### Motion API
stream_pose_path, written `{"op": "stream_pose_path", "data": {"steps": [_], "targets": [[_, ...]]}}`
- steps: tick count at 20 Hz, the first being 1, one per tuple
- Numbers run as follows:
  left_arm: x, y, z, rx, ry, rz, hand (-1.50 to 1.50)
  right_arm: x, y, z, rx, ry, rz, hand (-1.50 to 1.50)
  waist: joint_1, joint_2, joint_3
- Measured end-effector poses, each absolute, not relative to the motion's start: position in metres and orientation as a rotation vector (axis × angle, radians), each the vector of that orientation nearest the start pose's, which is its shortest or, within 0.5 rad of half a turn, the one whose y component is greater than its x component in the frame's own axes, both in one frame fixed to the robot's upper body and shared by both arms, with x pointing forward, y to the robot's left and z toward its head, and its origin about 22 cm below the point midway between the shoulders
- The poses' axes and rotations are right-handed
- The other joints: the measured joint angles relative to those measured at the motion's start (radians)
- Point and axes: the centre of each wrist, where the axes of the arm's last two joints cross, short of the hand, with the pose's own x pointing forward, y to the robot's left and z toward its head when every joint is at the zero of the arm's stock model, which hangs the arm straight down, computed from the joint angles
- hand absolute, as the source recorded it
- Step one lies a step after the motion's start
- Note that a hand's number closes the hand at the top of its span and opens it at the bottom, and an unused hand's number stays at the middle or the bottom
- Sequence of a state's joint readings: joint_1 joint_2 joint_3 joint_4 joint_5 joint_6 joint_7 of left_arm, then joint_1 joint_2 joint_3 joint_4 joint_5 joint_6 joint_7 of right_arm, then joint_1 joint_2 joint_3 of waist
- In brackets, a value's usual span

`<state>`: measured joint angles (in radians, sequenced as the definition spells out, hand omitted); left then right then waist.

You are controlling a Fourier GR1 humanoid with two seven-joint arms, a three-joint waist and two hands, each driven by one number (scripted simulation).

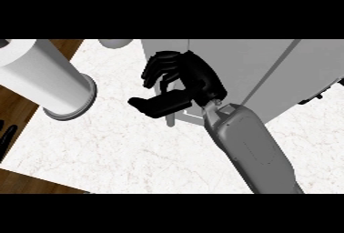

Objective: Pick up the bottled water, place it into the cabinet and close the cabinet

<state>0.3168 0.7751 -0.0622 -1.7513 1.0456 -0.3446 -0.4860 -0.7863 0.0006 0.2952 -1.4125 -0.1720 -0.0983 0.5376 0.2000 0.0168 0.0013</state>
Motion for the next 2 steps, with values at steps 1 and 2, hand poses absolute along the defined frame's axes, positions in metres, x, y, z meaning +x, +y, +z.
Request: {"op": "stream_pose_path", "data": {"steps": [1,2], "targets": [[0.1686,0.3757,0.0598,-0.540,-1.862,0.120,-1.50,0.3356,-0.0569,0.1734,0.336,-1.502,0.492,-1.50,-0.004,-0.001,0.000],[0.1684,0.3744,0.0589,-0.544,-1.861,0.124,-1.50,0.3360,-0.0548,0.1737,0.339,-1.499,0.482,-1.50,-0.007,-0.001,0.000]]}}
